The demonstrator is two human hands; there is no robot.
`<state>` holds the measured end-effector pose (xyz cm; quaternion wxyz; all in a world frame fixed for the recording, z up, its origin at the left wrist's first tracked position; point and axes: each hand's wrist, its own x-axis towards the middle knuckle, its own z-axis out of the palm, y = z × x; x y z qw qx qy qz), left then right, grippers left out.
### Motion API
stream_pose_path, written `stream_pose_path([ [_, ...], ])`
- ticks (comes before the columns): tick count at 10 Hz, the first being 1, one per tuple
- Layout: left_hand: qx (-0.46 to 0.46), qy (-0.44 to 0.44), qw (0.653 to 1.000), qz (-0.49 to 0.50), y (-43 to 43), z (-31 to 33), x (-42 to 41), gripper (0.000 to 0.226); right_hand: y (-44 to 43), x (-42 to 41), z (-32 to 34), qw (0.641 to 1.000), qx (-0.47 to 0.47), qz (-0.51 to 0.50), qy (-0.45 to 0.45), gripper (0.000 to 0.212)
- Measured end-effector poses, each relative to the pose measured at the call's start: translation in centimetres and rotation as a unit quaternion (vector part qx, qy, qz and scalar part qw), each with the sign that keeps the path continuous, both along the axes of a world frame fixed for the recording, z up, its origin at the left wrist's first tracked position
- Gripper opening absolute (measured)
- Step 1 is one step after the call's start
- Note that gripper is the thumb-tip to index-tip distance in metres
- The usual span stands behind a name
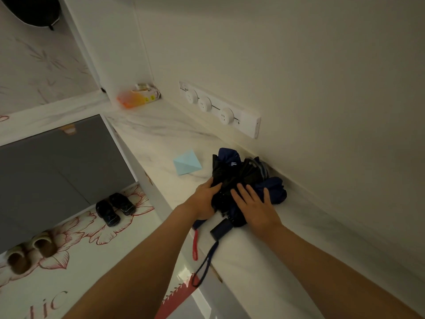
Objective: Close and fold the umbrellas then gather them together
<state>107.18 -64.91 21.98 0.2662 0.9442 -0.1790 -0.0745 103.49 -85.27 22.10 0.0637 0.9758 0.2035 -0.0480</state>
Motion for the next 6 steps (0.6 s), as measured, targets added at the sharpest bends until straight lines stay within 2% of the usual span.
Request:
stream_pose_path([
  [2, -0.01, 0.009, 1.0, 0.013, 0.1, -0.2, 2.7, 0.068, 0.2, 2.9, 0.2, 1.0, -0.002, -0.008, 0.022, 0.094],
  [3, 0.006, 0.037, 0.999, 0.034, 0.3, -0.1, 2.7, 0.079, 0.2, 3.1, 0.5, 1.0, 0.006, -0.005, 0.03, 0.094],
  [4, 0.017, 0.079, 0.995, 0.063, 0.4, 1.2, 1.6, 0.091, -0.1, 2.8, 0.8, 0.998, 0.013, 0.001, 0.069, 0.107],
  [5, -0.021, 0.045, 0.997, 0.066, 0.9, 3.0, -0.1, 0.075, -0.9, 2.9, 2.5, 0.987, 0.088, 0.023, 0.134, 0.113],
  [6, -0.081, -0.045, 0.993, 0.079, 2.1, 6.3, -1.8, 0.062, -1.9, 3.4, 7.2, 0.965, 0.217, 0.03, 0.141, 0.103],
])
